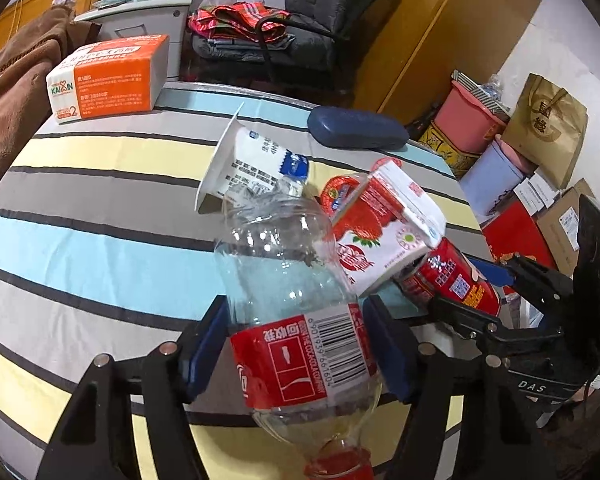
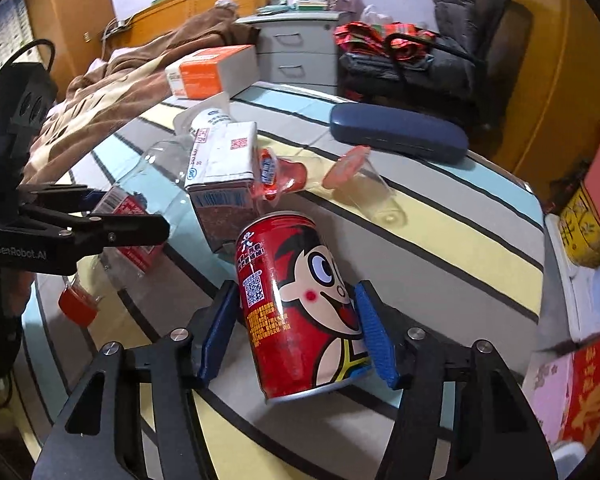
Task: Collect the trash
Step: 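Grasp the clear red-capped plastic bottle with the left tool while the right tool grasps a red milk can, then carry the bottle and red can with both tools over the bin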
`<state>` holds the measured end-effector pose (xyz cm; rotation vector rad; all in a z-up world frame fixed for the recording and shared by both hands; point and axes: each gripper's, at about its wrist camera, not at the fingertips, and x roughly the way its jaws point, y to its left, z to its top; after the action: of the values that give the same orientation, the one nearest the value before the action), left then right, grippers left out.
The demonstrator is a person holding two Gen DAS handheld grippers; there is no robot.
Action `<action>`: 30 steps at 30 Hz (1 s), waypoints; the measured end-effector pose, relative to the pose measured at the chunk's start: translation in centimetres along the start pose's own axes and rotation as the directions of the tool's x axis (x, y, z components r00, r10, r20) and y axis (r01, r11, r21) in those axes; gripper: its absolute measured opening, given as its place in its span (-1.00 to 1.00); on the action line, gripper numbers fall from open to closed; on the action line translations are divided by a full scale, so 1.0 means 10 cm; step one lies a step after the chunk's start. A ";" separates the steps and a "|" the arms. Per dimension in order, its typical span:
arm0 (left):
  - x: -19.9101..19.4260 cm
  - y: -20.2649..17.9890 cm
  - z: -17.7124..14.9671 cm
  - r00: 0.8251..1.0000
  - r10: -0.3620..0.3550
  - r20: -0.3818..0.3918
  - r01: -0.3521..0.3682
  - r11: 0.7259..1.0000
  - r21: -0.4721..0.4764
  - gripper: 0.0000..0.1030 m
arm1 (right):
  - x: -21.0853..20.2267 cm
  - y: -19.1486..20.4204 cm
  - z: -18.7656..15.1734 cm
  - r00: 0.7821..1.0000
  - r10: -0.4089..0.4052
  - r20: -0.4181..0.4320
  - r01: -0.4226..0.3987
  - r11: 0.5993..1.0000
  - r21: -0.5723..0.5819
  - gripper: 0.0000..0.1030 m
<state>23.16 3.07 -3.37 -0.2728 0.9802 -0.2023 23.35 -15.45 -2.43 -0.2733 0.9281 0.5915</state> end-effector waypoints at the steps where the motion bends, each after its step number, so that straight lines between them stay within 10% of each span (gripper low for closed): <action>1: -0.01 -0.02 -0.01 1.000 0.001 0.003 -0.001 1.000 0.003 0.35 | -0.01 0.01 -0.01 1.000 -0.008 0.005 0.008 1.000 0.002 0.15; 30: -0.30 -0.73 -0.39 0.995 -0.088 0.042 0.084 0.992 0.093 0.33 | -0.67 -0.15 -0.53 0.984 -0.072 0.163 0.022 0.957 0.288 0.13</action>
<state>17.94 -3.49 -0.74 -0.2352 0.9117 -0.3178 17.66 -21.56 -0.06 0.0162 0.8244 0.4224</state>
